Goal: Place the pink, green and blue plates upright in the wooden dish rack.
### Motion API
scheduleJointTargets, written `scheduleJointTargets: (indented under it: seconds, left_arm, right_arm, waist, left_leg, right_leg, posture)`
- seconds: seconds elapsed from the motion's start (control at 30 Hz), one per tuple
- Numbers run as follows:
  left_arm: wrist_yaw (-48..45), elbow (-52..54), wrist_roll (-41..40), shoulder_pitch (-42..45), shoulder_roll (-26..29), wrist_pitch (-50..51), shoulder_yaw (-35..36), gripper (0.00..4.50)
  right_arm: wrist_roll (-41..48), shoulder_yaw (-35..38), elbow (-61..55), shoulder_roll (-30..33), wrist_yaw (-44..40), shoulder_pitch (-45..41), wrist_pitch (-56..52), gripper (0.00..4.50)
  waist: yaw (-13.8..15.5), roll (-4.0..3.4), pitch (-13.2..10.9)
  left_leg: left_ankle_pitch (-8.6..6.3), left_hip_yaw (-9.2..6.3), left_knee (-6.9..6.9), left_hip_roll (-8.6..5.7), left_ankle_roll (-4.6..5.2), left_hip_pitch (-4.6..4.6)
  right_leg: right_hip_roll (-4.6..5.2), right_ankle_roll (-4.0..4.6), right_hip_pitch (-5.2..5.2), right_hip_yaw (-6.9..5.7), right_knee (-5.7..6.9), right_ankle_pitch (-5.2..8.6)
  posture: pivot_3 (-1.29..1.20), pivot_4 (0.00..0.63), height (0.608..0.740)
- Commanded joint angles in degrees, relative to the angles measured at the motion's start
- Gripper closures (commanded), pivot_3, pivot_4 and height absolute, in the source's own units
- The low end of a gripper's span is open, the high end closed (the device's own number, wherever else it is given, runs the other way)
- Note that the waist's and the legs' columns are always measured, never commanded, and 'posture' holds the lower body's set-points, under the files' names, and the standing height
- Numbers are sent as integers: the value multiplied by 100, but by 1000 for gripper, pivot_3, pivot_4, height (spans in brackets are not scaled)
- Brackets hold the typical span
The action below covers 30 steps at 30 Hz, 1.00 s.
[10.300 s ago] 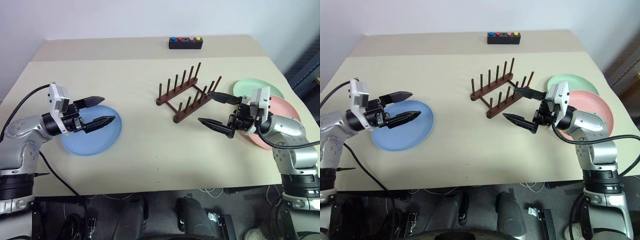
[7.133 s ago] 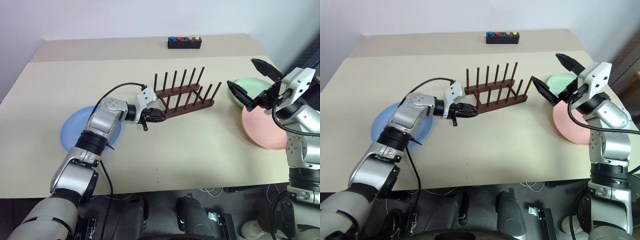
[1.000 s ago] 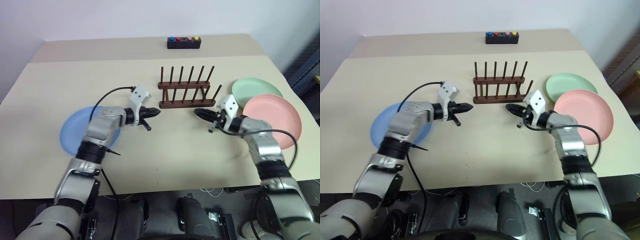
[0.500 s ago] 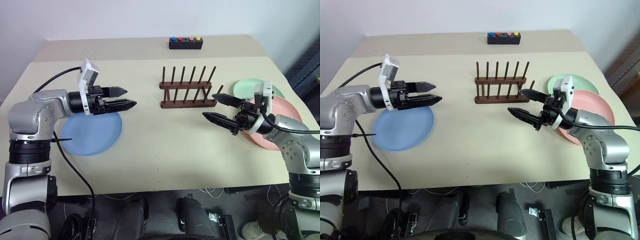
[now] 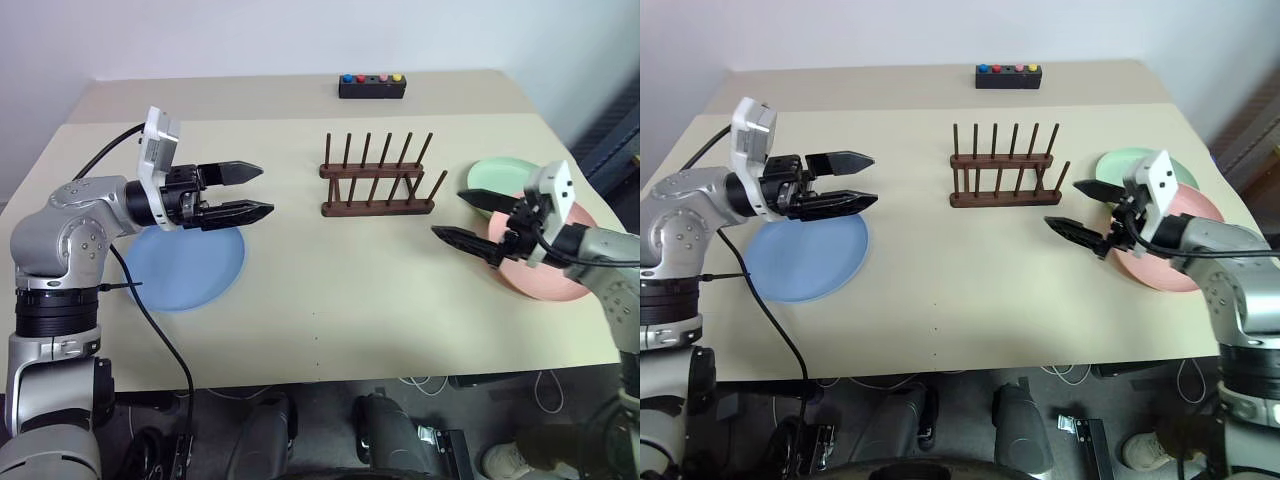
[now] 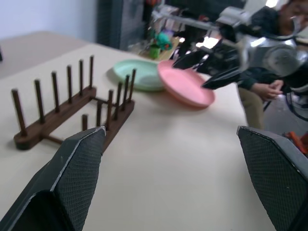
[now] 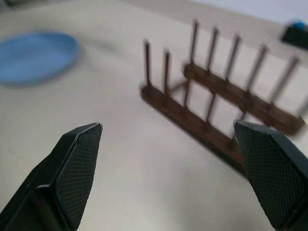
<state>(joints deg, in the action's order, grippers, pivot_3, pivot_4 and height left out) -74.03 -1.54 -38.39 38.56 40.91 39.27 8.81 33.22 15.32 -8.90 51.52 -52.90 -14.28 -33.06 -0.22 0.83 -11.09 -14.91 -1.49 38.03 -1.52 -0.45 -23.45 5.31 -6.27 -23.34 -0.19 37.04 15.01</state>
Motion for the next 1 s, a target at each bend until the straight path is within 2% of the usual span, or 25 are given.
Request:
scheduleJointTargets:
  seconds: [0.03,0.17,0.37,0.57,0.73,0.87,1.0]
  left_arm:
    - [-254,80,-227,67,-66,-349,158,0]
    - [-450,-19,-405,213,-169,-267,18,0]
    - [-530,-50,-128,283,-445,-873,-212,0]
    - [-573,-102,-71,316,-486,-1051,-318,0]
    - [-572,-82,-4,300,-477,-1115,-377,0]
    - [-522,-8,67,233,-465,-1157,-388,0]
    - [-502,16,82,191,-427,-1186,-384,0]
  right_arm:
    - [-298,484,-102,422,65,452,-78,36]
    - [-738,587,-44,558,215,1052,108,36]
    - [-1188,546,-38,556,610,1503,-143,36]
    - [-1277,428,-134,509,755,1608,-450,36]
    - [-1683,83,118,554,842,1569,-207,36]
    - [-2085,-254,675,430,1080,1374,63,1214]
    - [-2298,-397,1051,393,1186,1193,286,3344]
  waist:
    - [15,0,0]
    - [8,1,0]
    - [-40,1,0]
    - [-44,1,0]
    - [-40,1,1]
    - [-50,3,2]
    - [-45,3,2]
  left_leg:
    - [-1,1,0,0,2,0]
    - [-1,3,1,2,2,2]
    - [-1,3,2,3,2,2]
    - [-1,4,2,4,2,3]
    - [-1,3,3,4,2,3]
    - [-1,3,3,4,2,3]
    - [-1,3,5,4,2,8]
  right_leg:
    - [0,0,1,0,-1,0]
    - [-3,0,2,0,1,0]
    - [-5,0,1,1,4,0]
    - [-6,0,2,2,5,0]
    - [-7,0,3,2,3,0]
    - [-7,0,3,2,3,0]
    - [-7,0,10,1,3,0]
  posture:
    - [0,150,740]
    - [0,150,740]
    - [0,150,740]
    - [0,150,740]
    - [0,150,740]
    - [0,150,740]
    - [0,150,740]
